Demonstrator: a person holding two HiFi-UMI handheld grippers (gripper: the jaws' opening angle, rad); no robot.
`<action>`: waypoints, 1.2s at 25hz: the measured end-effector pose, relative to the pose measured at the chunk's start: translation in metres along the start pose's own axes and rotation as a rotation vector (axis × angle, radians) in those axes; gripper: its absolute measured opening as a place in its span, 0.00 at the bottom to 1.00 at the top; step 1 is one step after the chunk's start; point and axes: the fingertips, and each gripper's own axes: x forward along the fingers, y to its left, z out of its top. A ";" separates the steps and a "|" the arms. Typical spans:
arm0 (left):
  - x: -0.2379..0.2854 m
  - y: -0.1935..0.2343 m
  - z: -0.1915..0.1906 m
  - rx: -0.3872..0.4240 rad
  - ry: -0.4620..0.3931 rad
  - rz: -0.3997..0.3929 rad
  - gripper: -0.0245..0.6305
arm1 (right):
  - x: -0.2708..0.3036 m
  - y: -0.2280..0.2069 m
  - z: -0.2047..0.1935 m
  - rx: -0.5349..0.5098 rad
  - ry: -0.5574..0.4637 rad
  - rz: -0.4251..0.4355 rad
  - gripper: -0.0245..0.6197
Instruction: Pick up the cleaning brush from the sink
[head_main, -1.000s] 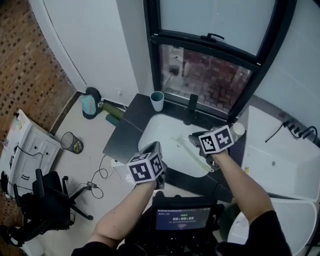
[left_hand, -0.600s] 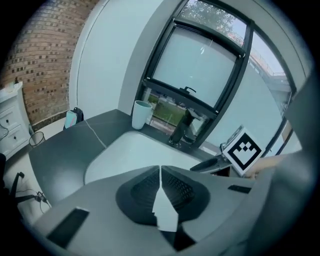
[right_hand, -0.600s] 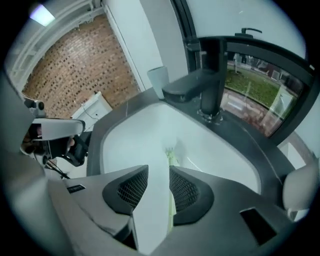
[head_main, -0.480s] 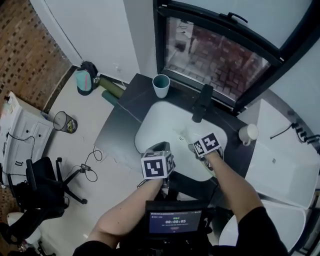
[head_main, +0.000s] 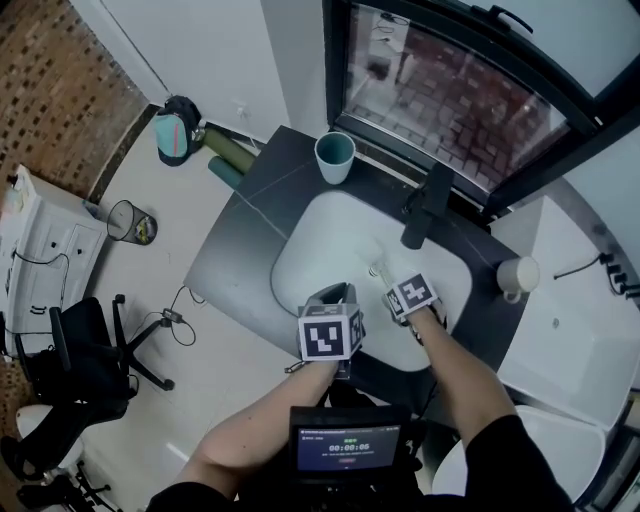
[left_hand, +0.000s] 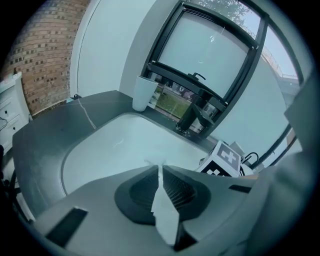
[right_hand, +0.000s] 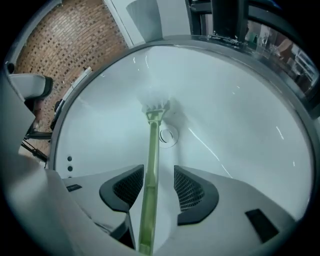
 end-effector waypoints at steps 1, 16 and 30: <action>0.001 0.000 0.001 -0.004 0.001 0.002 0.09 | 0.003 -0.001 -0.001 -0.003 0.011 0.000 0.33; -0.050 -0.010 -0.013 -0.032 -0.039 -0.046 0.09 | -0.029 0.034 -0.009 0.028 -0.041 0.050 0.04; -0.230 -0.030 -0.043 0.100 -0.158 -0.095 0.09 | -0.191 0.195 -0.048 0.049 -0.373 0.175 0.04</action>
